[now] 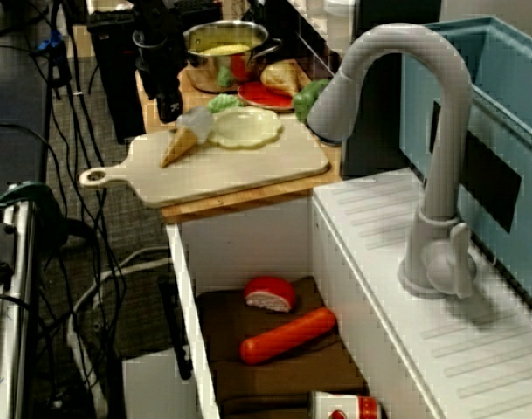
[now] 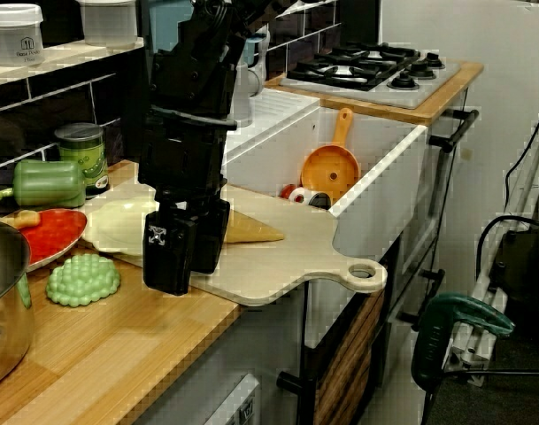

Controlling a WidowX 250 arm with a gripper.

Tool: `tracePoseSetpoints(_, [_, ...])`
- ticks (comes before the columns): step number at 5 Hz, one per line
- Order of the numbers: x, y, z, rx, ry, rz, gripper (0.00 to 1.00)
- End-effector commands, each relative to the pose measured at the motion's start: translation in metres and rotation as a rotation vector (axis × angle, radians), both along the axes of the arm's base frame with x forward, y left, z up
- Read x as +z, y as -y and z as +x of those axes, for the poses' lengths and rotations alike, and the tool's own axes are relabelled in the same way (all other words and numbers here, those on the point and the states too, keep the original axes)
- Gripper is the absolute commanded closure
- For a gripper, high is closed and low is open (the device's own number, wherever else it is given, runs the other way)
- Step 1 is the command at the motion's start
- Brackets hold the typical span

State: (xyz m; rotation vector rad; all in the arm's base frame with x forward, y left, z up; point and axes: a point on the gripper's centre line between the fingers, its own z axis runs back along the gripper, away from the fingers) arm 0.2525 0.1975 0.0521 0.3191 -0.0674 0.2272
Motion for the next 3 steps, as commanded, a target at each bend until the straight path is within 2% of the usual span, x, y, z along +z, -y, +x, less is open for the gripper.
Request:
tracePoseSetpoints(1, [0.0213, -0.0046, -0.0002, -0.022, 0.016, -0.001, 0.0])
tracePoseSetpoints(2, [0.028, -0.0067, -0.0019, -0.027, 0.016, -0.029, 0.0])
tracePoseSetpoints(3, [0.0276, -0.0049, -0.0025, -0.02, 0.014, -0.028, 0.0])
